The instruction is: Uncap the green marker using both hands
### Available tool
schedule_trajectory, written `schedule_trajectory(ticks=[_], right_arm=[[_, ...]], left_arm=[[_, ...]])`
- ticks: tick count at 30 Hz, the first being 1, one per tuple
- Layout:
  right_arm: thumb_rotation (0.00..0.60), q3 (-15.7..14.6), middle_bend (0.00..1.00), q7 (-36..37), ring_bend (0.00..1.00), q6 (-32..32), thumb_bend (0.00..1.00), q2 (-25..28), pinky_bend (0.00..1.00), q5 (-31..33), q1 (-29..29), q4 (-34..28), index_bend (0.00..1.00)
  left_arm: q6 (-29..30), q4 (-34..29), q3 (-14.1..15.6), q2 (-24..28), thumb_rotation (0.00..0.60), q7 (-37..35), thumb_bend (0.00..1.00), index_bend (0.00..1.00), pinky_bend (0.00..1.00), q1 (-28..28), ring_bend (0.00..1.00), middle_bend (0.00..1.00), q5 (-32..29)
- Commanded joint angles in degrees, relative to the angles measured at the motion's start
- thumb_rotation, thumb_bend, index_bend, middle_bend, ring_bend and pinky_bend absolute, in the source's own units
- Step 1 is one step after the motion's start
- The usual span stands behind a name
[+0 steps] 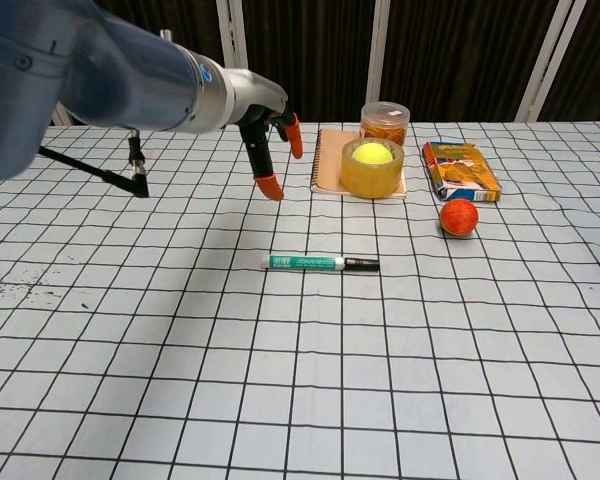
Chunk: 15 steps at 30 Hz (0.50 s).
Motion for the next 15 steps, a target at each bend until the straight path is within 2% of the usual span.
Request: schedule_trajectory(ticks=[1, 7, 15], right_arm=[[0.600, -0.33, 0.07, 1.04, 0.05, -0.44, 0.17, -0.91, 0.18, -0.35, 0.17, 1.37, 0.08], [0.600, -0.73, 0.07, 3.09, 0.05, -1.63, 0.17, -2.61, 0.18, -0.48, 0.54, 4.55, 0.08], [0.600, -0.92, 0.07, 5.21, 0.05, -2.30, 0.17, -3.87, 0.18, -0.50, 0.59, 7.61, 0.08]], left_arm=[[2.03, 0.91, 0.97, -3.13, 0.600, -2.18, 0.35, 0.26, 0.00, 0.49, 0.00, 0.06, -1.63], [4.23, 4.92, 3.44, -7.04, 0.600, 0.24, 0.35, 0.31, 0.00, -0.56, 0.00, 0.07, -1.80], [3.90, 7.43, 1.74, -10.19, 0.600, 0.38, 0.39, 0.34, 0.00, -1.65, 0.00, 0.07, -0.89]])
